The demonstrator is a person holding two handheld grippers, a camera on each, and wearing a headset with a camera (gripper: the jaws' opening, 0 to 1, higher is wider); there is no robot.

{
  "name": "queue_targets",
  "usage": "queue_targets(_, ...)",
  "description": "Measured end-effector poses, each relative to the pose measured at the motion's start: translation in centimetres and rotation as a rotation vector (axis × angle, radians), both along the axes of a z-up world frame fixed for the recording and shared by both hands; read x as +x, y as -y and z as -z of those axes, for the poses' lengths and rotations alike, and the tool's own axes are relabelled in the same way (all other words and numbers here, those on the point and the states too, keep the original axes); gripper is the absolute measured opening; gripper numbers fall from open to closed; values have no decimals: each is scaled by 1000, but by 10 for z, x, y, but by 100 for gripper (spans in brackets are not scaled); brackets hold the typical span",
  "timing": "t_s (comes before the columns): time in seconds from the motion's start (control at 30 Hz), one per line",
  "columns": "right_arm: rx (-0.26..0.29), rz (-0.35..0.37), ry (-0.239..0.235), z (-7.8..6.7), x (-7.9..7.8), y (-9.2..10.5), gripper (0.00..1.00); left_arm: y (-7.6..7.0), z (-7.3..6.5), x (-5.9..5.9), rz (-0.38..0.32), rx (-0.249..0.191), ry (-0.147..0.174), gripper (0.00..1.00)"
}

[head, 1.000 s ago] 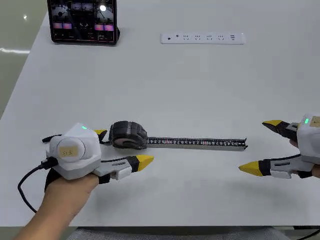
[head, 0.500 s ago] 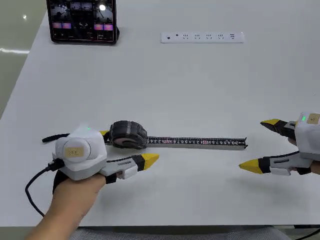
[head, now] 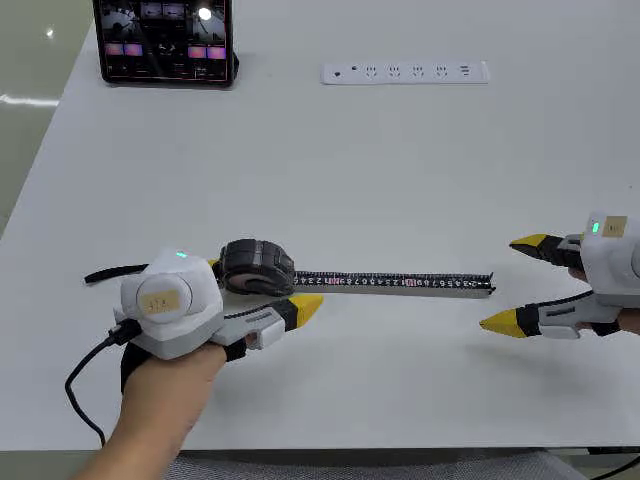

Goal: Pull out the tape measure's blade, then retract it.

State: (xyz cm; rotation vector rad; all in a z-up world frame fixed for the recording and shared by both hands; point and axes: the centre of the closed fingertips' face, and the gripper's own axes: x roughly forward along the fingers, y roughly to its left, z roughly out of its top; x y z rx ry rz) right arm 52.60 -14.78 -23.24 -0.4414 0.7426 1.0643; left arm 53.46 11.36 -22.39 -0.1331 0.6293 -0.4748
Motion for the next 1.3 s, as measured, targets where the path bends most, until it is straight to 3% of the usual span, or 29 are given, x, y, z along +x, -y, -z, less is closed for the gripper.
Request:
queue_targets(0.43,-40,-94,-9,6,7,-3,56,-4,6,8,-90,63,-8,81)
queue_targets(0.57,-45,-110,-10,6,9,-4,53,-8,6,12,-144,55,-18,78)
queue_targets(0.73,-50,-132,-14,8,10,-6,49,-14,9,14,-170,92,-20,70)
queue_targets(1.3,-53,-178,-15,12,10,-11,39,-20,12,22,-271,83,-38,64)
